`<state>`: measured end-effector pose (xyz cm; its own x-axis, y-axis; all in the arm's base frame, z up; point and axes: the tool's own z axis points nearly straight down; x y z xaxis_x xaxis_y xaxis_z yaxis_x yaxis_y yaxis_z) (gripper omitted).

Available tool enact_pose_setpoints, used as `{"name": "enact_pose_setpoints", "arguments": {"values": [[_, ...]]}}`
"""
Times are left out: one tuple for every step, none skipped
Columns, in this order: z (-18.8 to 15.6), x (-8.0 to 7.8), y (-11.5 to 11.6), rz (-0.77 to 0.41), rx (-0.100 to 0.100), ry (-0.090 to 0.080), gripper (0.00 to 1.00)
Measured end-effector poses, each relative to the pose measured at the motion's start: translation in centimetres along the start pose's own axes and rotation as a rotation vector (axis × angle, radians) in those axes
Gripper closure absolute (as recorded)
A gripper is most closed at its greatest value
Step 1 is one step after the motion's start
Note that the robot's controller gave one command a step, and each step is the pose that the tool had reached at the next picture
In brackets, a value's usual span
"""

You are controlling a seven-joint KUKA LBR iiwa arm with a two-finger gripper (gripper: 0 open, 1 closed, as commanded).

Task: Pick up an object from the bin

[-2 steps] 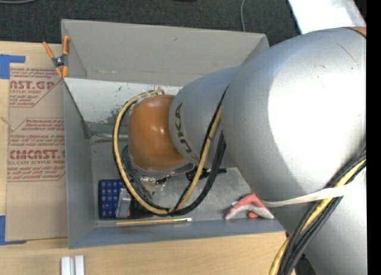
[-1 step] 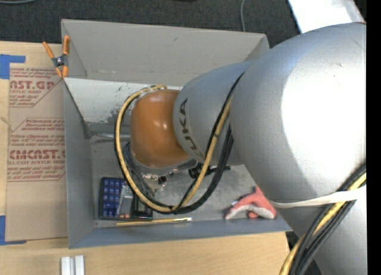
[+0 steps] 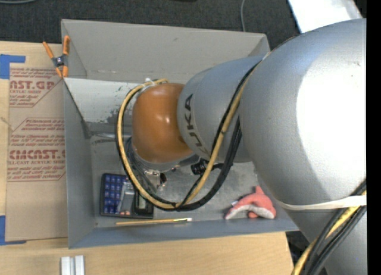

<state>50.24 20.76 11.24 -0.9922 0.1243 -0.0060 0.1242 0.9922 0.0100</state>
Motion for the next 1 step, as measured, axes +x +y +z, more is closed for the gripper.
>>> {"name": "enact_pose_setpoints", "arguments": {"values": [[-1.79, 0.02, 0.00, 0.000, 0.000, 0.001, 1.00]]}}
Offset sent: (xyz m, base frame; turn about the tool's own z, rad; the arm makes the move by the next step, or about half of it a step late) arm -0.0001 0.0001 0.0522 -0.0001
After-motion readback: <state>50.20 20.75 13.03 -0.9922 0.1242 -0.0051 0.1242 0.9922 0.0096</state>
